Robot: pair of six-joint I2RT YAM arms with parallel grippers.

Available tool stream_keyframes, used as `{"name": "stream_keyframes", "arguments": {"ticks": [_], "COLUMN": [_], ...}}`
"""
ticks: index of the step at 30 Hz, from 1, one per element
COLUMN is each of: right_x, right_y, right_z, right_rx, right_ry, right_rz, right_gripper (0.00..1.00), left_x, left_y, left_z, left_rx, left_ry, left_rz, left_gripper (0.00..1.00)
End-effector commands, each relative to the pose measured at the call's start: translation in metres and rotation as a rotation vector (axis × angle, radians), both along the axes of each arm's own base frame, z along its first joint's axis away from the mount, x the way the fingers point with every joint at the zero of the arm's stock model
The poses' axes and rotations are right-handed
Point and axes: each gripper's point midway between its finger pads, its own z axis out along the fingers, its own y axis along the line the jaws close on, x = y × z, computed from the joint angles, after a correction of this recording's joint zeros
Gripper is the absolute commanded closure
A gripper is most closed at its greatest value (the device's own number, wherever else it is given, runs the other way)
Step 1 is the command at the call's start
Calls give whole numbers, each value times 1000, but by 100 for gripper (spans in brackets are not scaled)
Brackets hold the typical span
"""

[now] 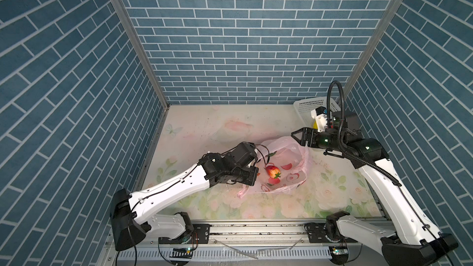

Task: Untie the knot of the plastic bag and take out the fruit
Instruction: Pick up the fruit from the plastic bag.

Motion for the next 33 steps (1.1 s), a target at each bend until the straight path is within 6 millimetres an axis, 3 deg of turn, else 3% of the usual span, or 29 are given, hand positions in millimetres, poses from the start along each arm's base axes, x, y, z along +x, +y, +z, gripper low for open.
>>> {"name": "stream_keyframes", "arguments": {"ticks": [1, 5, 10, 23, 33], "right_x": [-21, -36, -44, -77, -69], "right_y": [19, 47, 66, 77, 87], "right_z": [-31, -61, -95, -179, -214], "right_rx": [-18, -79, -188, -367, -430], "right_ry": [95, 110, 81, 105, 218], "right_rz": [37, 114, 166, 226, 202], "right_gripper": [21, 22, 25, 29, 29], "left_x": [4, 6, 10, 22, 22], "left_y": [0, 0, 1, 1, -3], "left_z": [10, 12, 18, 34, 41], "left_rx": [-15, -19, -32, -102, -146], "left_ry": [-21, -31, -49, -89, -105], "left_rz": [8, 16, 30, 85, 76], "left_gripper": [100, 100, 100, 100, 100]}}
